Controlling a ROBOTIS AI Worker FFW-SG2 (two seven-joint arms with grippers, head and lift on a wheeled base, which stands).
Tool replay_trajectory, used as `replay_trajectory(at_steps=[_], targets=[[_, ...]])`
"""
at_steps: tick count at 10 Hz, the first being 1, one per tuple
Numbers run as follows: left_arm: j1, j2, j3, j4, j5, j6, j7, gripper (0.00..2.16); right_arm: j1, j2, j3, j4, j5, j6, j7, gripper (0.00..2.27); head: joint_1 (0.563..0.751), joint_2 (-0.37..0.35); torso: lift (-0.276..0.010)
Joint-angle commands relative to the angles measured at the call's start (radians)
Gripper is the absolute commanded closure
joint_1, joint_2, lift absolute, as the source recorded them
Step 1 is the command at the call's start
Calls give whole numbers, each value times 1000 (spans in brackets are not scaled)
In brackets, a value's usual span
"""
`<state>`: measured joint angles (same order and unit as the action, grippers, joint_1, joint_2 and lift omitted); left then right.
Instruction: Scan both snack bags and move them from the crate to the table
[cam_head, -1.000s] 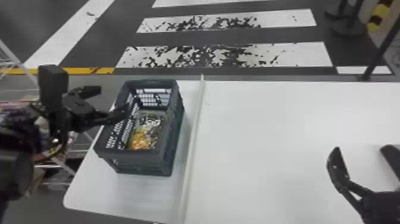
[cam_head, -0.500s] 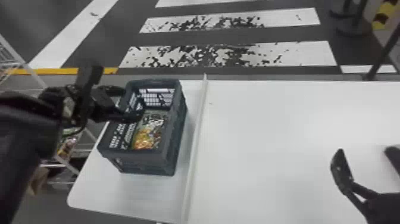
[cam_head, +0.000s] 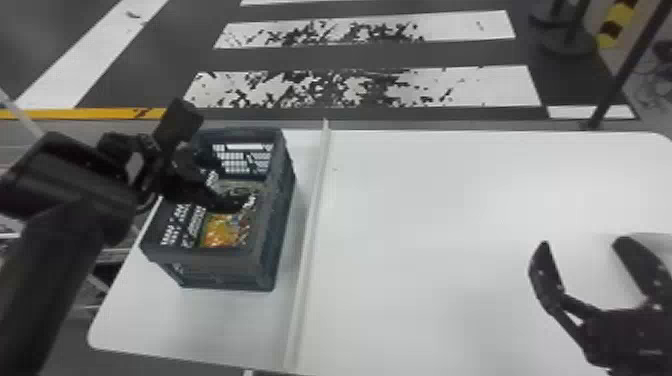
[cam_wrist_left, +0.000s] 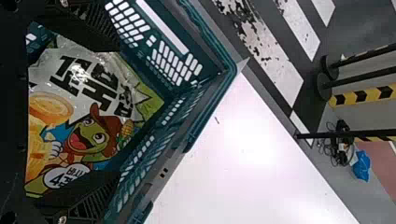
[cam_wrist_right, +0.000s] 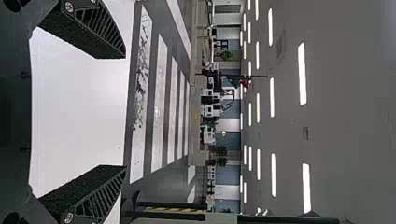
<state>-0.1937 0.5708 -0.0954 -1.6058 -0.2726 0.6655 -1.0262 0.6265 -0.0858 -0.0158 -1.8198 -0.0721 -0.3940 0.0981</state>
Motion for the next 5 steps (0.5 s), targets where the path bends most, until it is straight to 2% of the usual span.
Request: replay_trajectory(at_steps=[1,4,5], targets=[[16,-11,3,24,-27,0,-9,56,-17,-11,10,5,-2,22,0,87,695,129,-88],[-15,-71,-33,168,-77,-99,8,56,-17,-14,11,11,-3,22,0,87,695,140,-88],[-35,-85,-57,215,-105,-114,21,56,-16,-14,11,10,-3,22,0,90,695,133,-88]])
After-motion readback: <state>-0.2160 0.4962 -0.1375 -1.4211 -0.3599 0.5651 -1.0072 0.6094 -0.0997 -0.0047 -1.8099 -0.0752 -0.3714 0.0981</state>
